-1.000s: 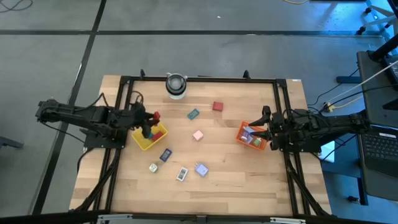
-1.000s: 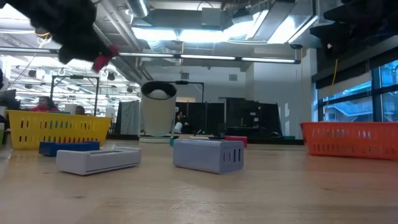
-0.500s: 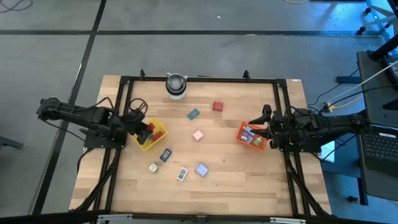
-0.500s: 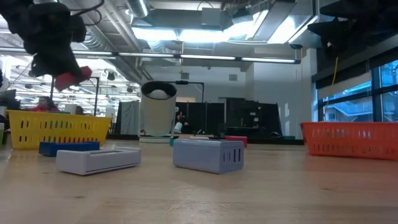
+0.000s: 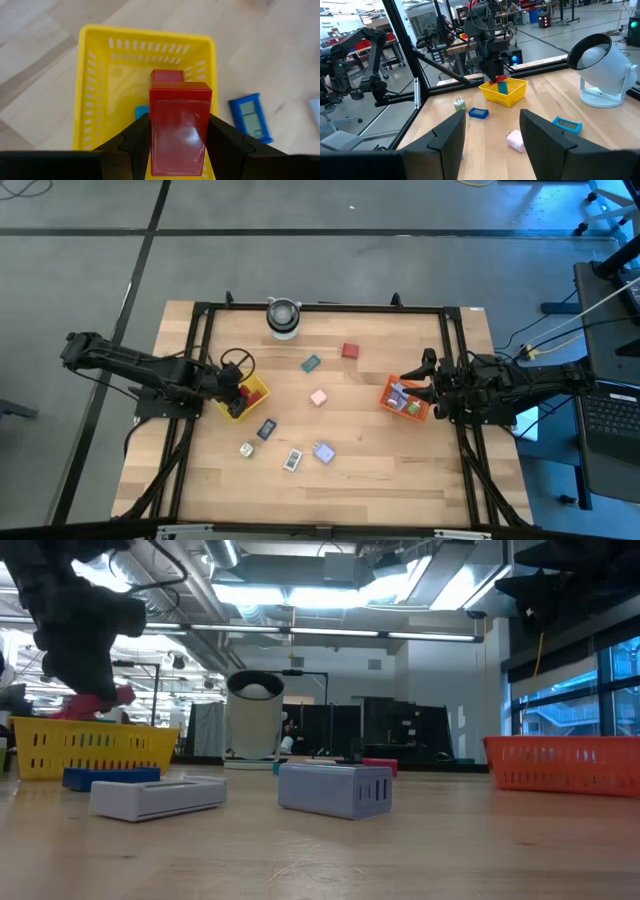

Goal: Pick & Place Office items
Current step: Put the red digital timer into the yellow basket

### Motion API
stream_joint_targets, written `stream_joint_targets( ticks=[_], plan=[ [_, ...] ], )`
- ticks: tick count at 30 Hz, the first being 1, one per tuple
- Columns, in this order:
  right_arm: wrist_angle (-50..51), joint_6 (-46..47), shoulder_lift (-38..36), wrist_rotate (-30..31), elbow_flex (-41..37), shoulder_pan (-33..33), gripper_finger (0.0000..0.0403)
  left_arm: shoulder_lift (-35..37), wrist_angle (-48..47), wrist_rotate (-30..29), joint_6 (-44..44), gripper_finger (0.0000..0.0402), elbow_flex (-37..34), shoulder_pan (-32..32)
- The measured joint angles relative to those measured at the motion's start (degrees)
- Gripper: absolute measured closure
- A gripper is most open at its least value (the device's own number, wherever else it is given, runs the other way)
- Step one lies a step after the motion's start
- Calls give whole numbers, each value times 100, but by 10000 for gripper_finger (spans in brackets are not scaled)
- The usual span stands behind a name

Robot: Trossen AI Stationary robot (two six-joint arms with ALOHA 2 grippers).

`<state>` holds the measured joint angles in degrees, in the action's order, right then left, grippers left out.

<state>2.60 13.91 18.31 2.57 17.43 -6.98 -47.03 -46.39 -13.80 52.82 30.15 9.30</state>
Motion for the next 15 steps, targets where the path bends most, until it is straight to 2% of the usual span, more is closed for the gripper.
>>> stream_joint_targets(
  ticks=[8, 15],
  plan=[
    [16, -2, 0, -46, 0, 0, 215, -460, 13, -70, 14, 248, 22, 0],
    [19, -4, 0, -46, 0, 0, 215, -575, -402, -439, 151, 248, -9, -9]
  ],
)
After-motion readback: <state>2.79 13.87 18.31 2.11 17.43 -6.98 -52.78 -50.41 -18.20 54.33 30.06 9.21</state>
